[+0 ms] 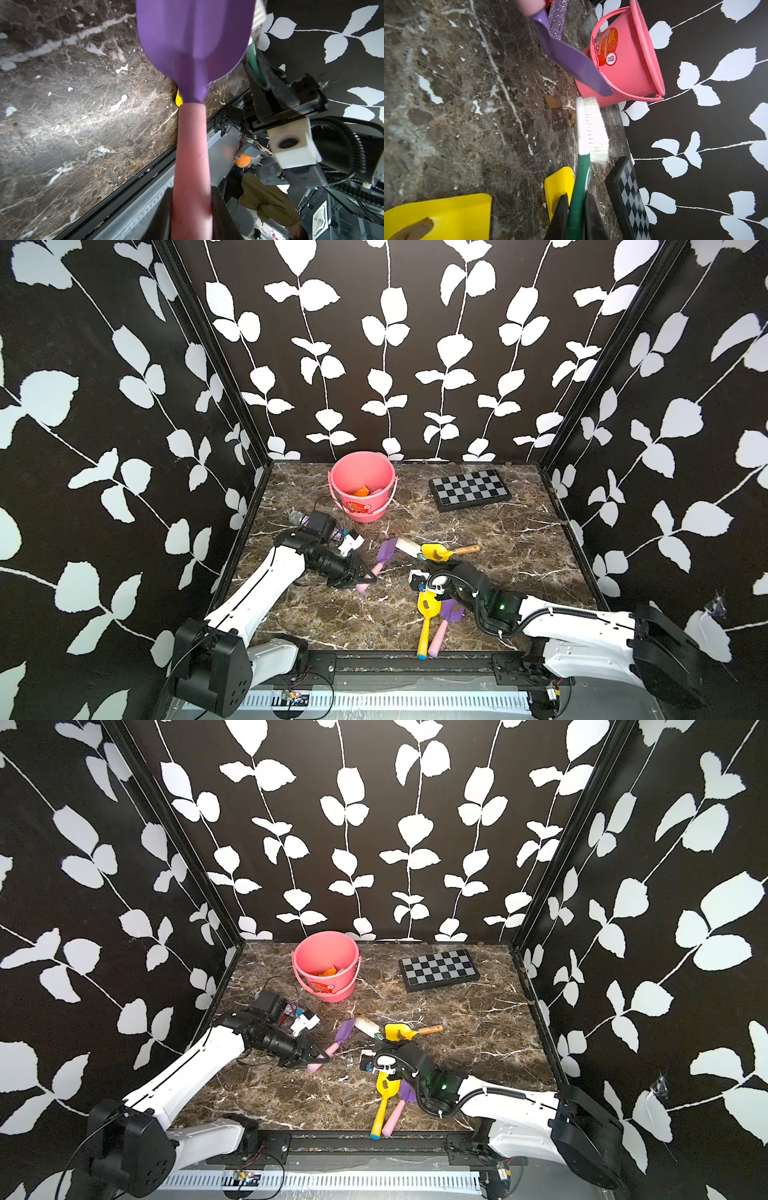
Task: Brush the soil off the hand trowel and place it into the bucket
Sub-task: Brush off the soil from the hand trowel, then place the hand trowel in the bucket.
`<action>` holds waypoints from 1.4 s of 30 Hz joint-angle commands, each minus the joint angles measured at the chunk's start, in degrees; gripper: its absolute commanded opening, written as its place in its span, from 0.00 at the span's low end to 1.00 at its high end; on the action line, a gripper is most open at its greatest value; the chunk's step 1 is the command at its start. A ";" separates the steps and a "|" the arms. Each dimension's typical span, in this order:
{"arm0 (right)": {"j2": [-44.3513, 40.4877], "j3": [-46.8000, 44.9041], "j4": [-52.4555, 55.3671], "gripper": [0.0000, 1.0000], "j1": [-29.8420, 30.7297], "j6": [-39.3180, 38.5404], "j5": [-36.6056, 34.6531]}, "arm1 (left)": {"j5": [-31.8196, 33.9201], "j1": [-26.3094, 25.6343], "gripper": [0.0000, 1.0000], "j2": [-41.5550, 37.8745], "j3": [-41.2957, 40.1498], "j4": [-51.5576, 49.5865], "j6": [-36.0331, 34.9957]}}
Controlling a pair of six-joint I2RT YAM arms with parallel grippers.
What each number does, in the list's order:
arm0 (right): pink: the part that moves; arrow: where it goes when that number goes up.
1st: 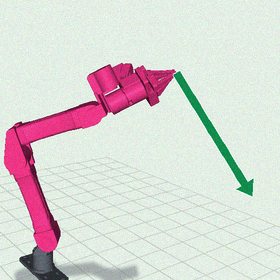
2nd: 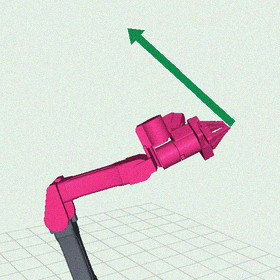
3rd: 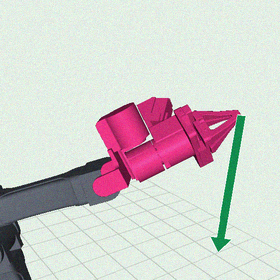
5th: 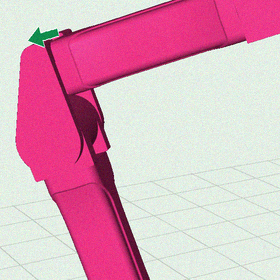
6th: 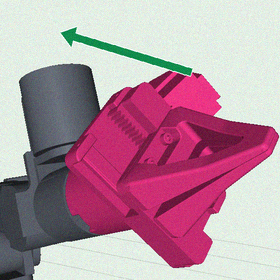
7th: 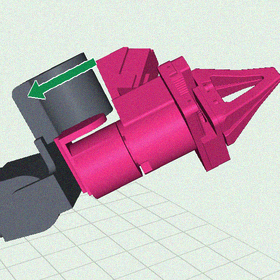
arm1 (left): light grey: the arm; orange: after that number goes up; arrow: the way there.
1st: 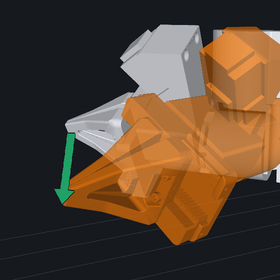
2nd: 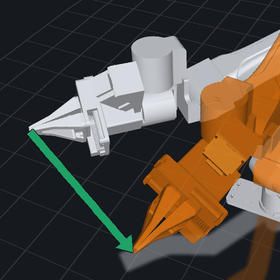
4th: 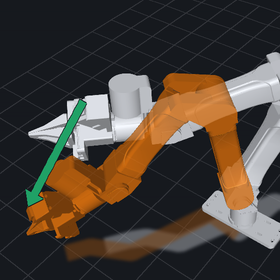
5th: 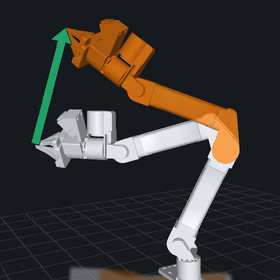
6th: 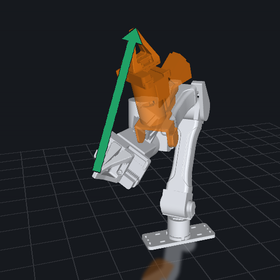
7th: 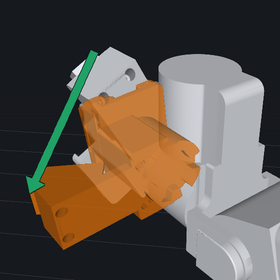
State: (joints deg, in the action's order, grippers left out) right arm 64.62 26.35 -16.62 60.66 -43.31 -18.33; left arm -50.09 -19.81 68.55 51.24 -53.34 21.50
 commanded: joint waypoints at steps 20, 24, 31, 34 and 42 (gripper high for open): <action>7.79 10.46 1.90 0.00 1.61 -6.41 -2.81 | 12.15 -0.57 0.00 -0.70 2.48 -7.90 -7.11; 8.23 10.13 2.19 0.00 -1.27 -2.79 -6.55 | 12.95 -0.62 0.00 -0.79 3.35 -9.44 -8.42; 5.35 9.84 7.49 0.00 -1.76 6.13 -12.29 | 15.17 -0.58 0.00 -1.75 8.14 -10.38 -9.30; 0.46 11.27 13.47 0.00 -3.19 13.66 -9.30 | 21.30 -0.58 0.00 -3.11 11.25 -10.19 -9.53; -11.22 15.75 24.10 0.00 -13.36 31.06 13.05 | 33.79 -0.67 0.00 -2.63 21.78 -11.34 -13.19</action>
State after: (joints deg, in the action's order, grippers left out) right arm 55.40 39.72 3.97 49.91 -21.76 -15.35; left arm -22.24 -20.21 66.28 69.12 -63.64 11.16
